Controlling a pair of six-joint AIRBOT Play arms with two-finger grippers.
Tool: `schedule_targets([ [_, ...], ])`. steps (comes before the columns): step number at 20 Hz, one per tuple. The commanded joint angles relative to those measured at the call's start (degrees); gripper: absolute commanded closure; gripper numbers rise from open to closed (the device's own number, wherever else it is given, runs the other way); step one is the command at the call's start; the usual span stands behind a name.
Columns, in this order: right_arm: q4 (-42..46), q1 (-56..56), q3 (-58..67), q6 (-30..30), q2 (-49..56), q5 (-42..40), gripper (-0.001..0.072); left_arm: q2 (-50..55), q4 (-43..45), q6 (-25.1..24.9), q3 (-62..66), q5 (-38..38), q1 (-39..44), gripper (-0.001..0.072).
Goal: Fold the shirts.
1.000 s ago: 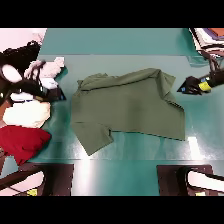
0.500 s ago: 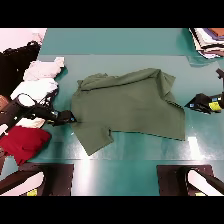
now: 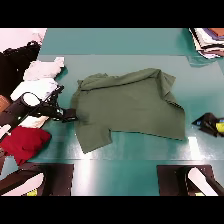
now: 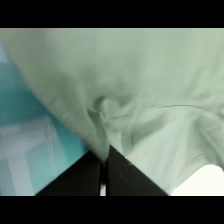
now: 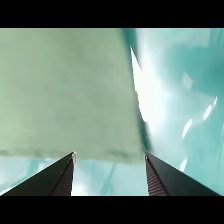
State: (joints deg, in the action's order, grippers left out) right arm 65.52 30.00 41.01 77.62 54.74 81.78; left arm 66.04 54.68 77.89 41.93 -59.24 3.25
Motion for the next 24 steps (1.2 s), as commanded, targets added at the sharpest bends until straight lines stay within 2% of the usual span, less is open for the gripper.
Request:
schedule_targets([
  [1,0.44,7.93,-8.24,-2.84,2.21,0.68,0.0206,-0.15,-0.26,0.09,1.99,0.09,0.17,0.0684],
  [3,-0.07,8.31,-11.15,-4.66,5.09,-0.83,0.0234,-0.15,-0.26,0.04,1.99,0.33,0.17,0.0684],
  [4,-0.2,8.0,-11.98,-4.68,6.14,-1.84,0.0287,-0.15,-0.26,0.07,1.99,0.33,0.17,0.0684],
  [8,-3.69,2.91,-12.02,-4.83,8.68,-6.32,0.0292,-0.15,-0.24,0.09,1.99,0.76,0.17,0.0684],
  [10,-4.04,-1.6,-10.67,-4.83,10.27,-7.06,0.0394,-0.15,-0.28,0.09,1.99,1.2,0.17,0.0684],
  [11,-4.02,-3.91,-9.84,-4.83,10.93,-7.21,0.0517,-0.15,-0.26,0.09,1.99,1.16,0.17,0.0684],
  [12,-4.04,-5.84,-8.87,-4.83,11.37,-7.21,0.0587,-0.15,-0.26,0.09,1.99,1.03,0.17,0.0684],
  [13,-4.02,-7.89,-7.58,-4.83,11.61,-7.02,0.0701,-0.24,-0.17,0.07,2.14,0.68,0.17,0.0684],
  [18,-4.59,-14.71,3.89,-4.5,4.57,-4.39,0.0699,-10.05,2.71,1.84,10.93,-0.9,0.15,0.0685],
  [24,-4.48,-18.23,33.03,-2.91,-8.72,-11.02,0.0699,-21.77,3.82,1.81,40.44,-1.75,0.17,0.0684],
])
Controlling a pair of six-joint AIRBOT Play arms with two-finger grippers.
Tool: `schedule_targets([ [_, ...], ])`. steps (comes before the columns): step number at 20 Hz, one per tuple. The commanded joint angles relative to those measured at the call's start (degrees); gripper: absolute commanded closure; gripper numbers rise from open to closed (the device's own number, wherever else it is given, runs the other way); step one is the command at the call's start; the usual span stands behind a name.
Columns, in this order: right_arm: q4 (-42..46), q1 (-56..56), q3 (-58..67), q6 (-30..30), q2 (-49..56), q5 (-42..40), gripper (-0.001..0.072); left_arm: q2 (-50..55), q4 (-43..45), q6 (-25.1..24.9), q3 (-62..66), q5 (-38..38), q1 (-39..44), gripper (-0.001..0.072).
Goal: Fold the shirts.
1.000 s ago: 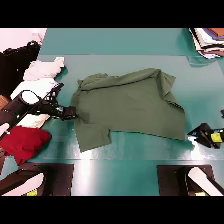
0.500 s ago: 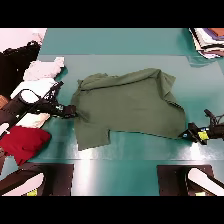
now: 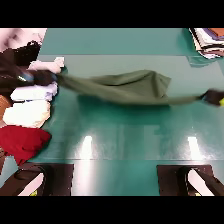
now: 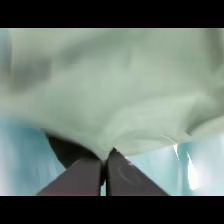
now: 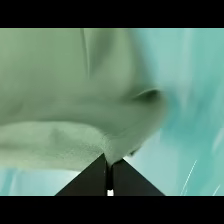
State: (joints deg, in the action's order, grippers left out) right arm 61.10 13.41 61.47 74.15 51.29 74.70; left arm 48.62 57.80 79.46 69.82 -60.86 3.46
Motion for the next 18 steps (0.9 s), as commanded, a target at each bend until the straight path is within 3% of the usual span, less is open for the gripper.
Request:
schedule_targets([
  [1,-0.02,-1.62,17.81,0.61,-6.82,-5.31,0.0699,-4.7,0.68,0.24,18.82,-0.26,-0.04,0.0685],
  [6,0.17,3.56,38.34,0.61,-11.19,-5.64,0.0699,-4.76,1.38,1.84,45.75,-1.22,-0.04,0.0685],
  [10,0.52,10.36,47.91,2.01,-11.63,-2.36,0.0699,-4.76,2.01,3.15,55.98,-0.59,-0.04,0.0686],
  [15,-0.13,12.04,57.55,6.49,-1.79,10.71,0.0699,-3.85,4.5,6.05,49.51,-7.82,-0.04,0.0685],
  [18,-1.46,11.89,51.17,6.93,4.55,15.93,0.0699,-1.68,4.81,6.03,34.93,-10.45,-0.04,0.0685],
])
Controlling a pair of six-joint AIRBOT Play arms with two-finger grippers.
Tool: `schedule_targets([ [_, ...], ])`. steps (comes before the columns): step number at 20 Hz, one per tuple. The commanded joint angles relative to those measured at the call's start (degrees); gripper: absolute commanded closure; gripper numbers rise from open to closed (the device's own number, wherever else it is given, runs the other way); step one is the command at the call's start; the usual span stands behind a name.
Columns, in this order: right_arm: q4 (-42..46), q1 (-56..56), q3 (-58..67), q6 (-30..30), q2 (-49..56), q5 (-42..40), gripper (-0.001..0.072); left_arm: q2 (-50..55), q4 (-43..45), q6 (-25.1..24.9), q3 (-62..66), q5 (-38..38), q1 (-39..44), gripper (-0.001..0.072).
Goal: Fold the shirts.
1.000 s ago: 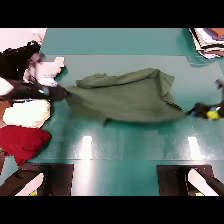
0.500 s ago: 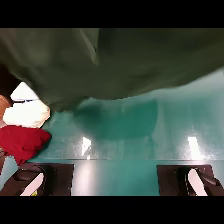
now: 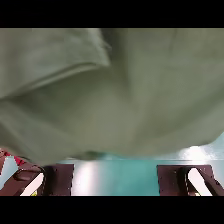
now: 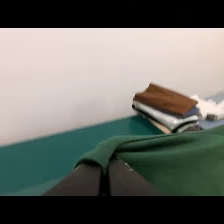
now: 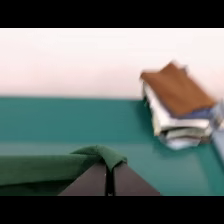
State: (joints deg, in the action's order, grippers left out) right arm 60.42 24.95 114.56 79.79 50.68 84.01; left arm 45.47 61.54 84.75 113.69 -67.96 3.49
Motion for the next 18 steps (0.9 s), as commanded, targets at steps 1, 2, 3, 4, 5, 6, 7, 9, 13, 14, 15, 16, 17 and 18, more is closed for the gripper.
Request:
schedule_targets([
  [1,-0.61,-0.81,-4.83,1.25,7.32,7.78,0.0699,3.17,1.07,0.7,-13.33,-3.8,-0.07,0.0685],
  [2,0.0,-2.82,-8.24,1.2,9.84,8.41,0.0699,5.35,1.07,0.66,-17.88,-3.8,-0.07,0.0684],
  [3,1.53,-4.98,-11.67,1.2,12.2,8.26,0.0699,7.96,1.07,0.22,-21.55,-3.5,-0.07,0.0685],
  [4,4.39,-7.56,-15.28,1.2,14.75,7.8,0.0698,11.19,1.09,0.13,-25.05,-2.99,-0.07,0.0684],
  [5,7.63,-10.03,-18.32,1.2,17.31,6.97,0.0699,14.71,1.11,-0.28,-28.04,-2.16,-0.07,0.0684],
  [6,10.56,-12.35,-20.96,1.22,20.28,6.03,0.0699,18.34,1.14,-1.29,-30.18,-0.98,-0.07,0.0684],
  [7,12.13,-14.23,-22.93,1.2,23.54,4.26,0.0699,22.29,1.14,-1.31,-31.41,0.24,-0.07,0.0684],
  [9,12.04,-16.52,-24.63,1.22,29.9,-1.05,0.0699,30.69,1.31,-5.38,-31.56,5.44,-0.07,0.0684],
  [13,11.17,-19.74,-18.32,1.2,42.42,-9.68,0.0699,41.2,1.03,-6.75,-30.29,23.43,-0.07,0.0684],
  [14,11.19,-20.24,-15.67,1.2,44.52,-10.36,0.0699,42.73,1.07,-6.78,-29.09,25.83,-0.09,0.0684],
  [15,11.19,-20.61,-13.16,1.2,46.1,-10.62,0.0699,43.36,1.05,-6.78,-28.11,26.95,-0.28,0.0684],
  [16,11.26,-20.79,-10.84,1.16,47.23,-10.54,0.0699,43.47,1.01,-6.78,-27.08,27.15,-0.63,0.0684],
  [17,11.37,-20.79,-9.11,1.14,47.76,-10.27,0.0699,43.45,1.01,-6.78,-25.86,25.86,-1.11,0.0683],
  [18,11.67,-20.79,-8.13,1.07,47.69,-10.14,0.0699,43.43,1.22,-6.82,-24.37,22.73,-1.84,0.0684],
])
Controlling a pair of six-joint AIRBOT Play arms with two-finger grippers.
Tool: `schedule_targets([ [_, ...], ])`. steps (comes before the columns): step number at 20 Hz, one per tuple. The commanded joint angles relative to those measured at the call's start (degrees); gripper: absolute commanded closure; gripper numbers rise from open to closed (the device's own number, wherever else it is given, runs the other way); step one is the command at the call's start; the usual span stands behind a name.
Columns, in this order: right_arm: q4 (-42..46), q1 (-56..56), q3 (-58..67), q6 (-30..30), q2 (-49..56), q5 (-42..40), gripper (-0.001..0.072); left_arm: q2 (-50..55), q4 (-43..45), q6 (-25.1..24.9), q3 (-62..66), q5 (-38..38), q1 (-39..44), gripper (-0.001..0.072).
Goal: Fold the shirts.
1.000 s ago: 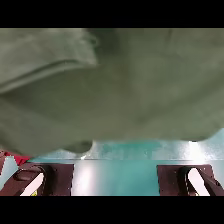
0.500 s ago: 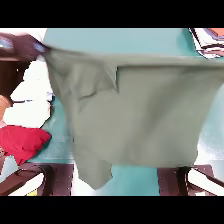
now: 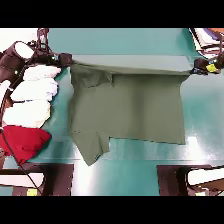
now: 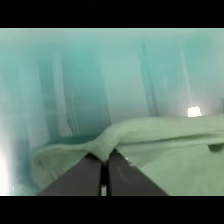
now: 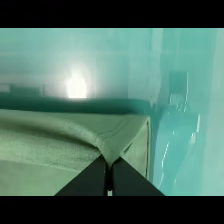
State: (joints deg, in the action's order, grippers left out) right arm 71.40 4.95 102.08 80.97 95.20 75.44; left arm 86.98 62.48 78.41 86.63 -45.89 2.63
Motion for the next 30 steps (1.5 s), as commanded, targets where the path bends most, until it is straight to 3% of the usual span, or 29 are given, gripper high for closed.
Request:
schedule_targets([
  [1,0.85,-0.79,4.55,-0.68,2.64,-1.07,0.0699,1.88,0.52,-0.48,4.26,-4.17,-1.9,0.0685],
  [4,2.45,-0.68,-0.59,-1.2,-1.18,0.48,0.0699,1.77,1.68,-0.5,5.42,-18.03,-3.5,0.0686],
  [6,5.16,-1.46,-7.63,-1.16,-4.55,-0.72,0.07,1.68,4.5,-0.96,3.23,-23.08,-2.82,0.0687],
  [12,4.61,-1.7,-26.01,-1.11,-11.06,-6.16,0.0699,1.7,4.39,-0.74,-12.26,-19.23,0.37,0.0684],
  [14,3.45,-1.7,-29.35,-0.98,-11.87,-6.54,0.0697,1.7,4.46,1.46,-15.76,-18.43,0.35,0.0682],
  [15,1.57,-1.66,-30.42,-0.98,-11.96,-6.27,0.0671,1.7,5.05,3.69,-16.55,-18.23,0.35,0.0493],
  [16,0.04,-1.51,-30.99,-0.96,-11.96,-6.1,0.0475,1.7,5.05,4.39,-16.68,-18.71,0.35,0.0161],
  [17,-0.98,-1.49,-31.1,-0.98,-11.98,-5.51,0.0322,1.64,5.03,5.16,-16.55,-20.0,0.35,0.0092],
  [19,-1.07,-1.4,-31.08,-1.53,-13.53,-3.1,0.0323,-0.37,6.12,5.2,-16.48,-24.39,0.31,0.0121],
  [20,-0.74,-1.09,-31.15,-1.6,-14.93,-1.86,0.0323,-2.78,7.56,5.18,-17.22,-25.86,0.31,0.0217],
  [25,-0.94,2.62,-31.17,-2.62,-23.71,6.25,0.0324,-21.62,7.56,7.34,-36.94,-27.17,0.31,0.0212],
  [30,-1.36,4.44,-31.17,-2.62,-27.91,5.92,0.0324,-34.77,-3.61,8.63,-57.18,-25.73,0.31,0.0212],
])
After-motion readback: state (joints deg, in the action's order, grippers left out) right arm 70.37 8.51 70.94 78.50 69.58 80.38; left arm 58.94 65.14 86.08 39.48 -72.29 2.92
